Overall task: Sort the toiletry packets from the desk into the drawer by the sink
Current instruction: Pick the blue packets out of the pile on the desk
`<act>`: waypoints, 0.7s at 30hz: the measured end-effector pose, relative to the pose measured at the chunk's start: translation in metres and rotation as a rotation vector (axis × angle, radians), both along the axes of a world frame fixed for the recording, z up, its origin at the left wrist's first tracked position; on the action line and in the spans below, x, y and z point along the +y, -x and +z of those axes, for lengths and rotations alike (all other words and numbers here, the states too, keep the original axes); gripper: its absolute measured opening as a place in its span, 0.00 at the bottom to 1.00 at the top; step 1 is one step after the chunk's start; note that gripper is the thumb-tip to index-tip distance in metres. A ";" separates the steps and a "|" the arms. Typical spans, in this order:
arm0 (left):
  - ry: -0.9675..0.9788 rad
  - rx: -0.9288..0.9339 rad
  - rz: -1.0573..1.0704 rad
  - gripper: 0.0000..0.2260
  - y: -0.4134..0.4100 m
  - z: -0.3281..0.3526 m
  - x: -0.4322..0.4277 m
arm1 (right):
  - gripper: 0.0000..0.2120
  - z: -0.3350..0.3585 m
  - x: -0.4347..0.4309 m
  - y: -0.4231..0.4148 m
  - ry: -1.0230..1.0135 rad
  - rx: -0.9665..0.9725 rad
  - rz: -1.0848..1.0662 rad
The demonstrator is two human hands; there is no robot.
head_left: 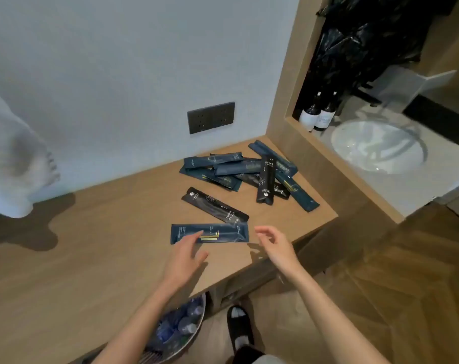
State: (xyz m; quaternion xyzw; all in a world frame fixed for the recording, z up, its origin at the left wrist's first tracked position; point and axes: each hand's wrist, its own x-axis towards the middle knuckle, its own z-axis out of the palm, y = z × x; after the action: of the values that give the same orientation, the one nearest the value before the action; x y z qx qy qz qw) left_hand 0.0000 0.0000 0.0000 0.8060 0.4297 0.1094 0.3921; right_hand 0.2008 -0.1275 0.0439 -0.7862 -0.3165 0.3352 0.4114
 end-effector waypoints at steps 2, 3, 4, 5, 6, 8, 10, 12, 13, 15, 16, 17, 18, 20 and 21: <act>-0.086 0.131 -0.025 0.28 -0.018 -0.006 0.012 | 0.12 0.001 0.015 -0.026 0.037 0.014 0.015; -0.096 0.184 -0.022 0.30 -0.025 -0.009 0.017 | 0.13 -0.001 0.023 -0.040 0.054 0.000 0.018; -0.094 0.244 -0.022 0.31 -0.032 -0.008 0.022 | 0.13 -0.003 0.031 -0.054 0.062 -0.016 0.028; -0.102 0.299 -0.023 0.33 -0.039 -0.010 0.027 | 0.13 -0.006 0.038 -0.067 0.064 -0.039 0.044; -0.117 0.351 -0.030 0.34 -0.043 -0.013 0.029 | 0.13 -0.010 0.045 -0.080 0.065 -0.061 0.056; -0.130 0.422 -0.038 0.37 -0.051 -0.016 0.034 | 0.12 -0.019 0.056 -0.109 0.075 -0.133 0.064; -0.124 0.423 -0.025 0.37 -0.056 -0.019 0.037 | 0.13 -0.028 0.064 -0.139 0.100 -0.222 0.049; -0.127 0.430 -0.025 0.36 -0.059 -0.020 0.036 | 0.14 -0.035 0.068 -0.167 0.151 -0.299 0.043; -0.130 0.441 -0.027 0.36 -0.060 -0.021 0.037 | 0.15 -0.040 0.069 -0.179 0.184 -0.331 0.041; -0.126 0.457 -0.029 0.36 -0.061 -0.024 0.037 | 0.18 -0.049 0.070 -0.201 0.253 -0.381 0.044; -0.132 0.452 -0.022 0.35 -0.061 -0.025 0.037 | 0.19 -0.053 0.071 -0.210 0.294 -0.393 0.047; -0.138 0.439 -0.019 0.34 -0.061 -0.027 0.037 | 0.21 -0.057 0.072 -0.218 0.326 -0.401 0.051; -0.147 0.419 -0.015 0.34 -0.061 -0.027 0.037 | 0.22 -0.061 0.073 -0.224 0.357 -0.400 0.055; -0.179 0.377 -0.004 0.32 -0.060 -0.029 0.038 | 0.24 -0.067 0.075 -0.234 0.405 -0.415 0.063; -0.192 0.377 -0.010 0.31 -0.059 -0.029 0.039 | 0.25 -0.069 0.077 -0.237 0.421 -0.437 0.069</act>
State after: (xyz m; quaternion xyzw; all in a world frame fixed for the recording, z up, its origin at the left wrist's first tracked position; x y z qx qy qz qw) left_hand 0.0595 0.0392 -0.0292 0.8481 0.4789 -0.0050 0.2265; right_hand 0.4381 -0.0510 -0.0255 -0.8965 -0.3475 0.2303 0.1499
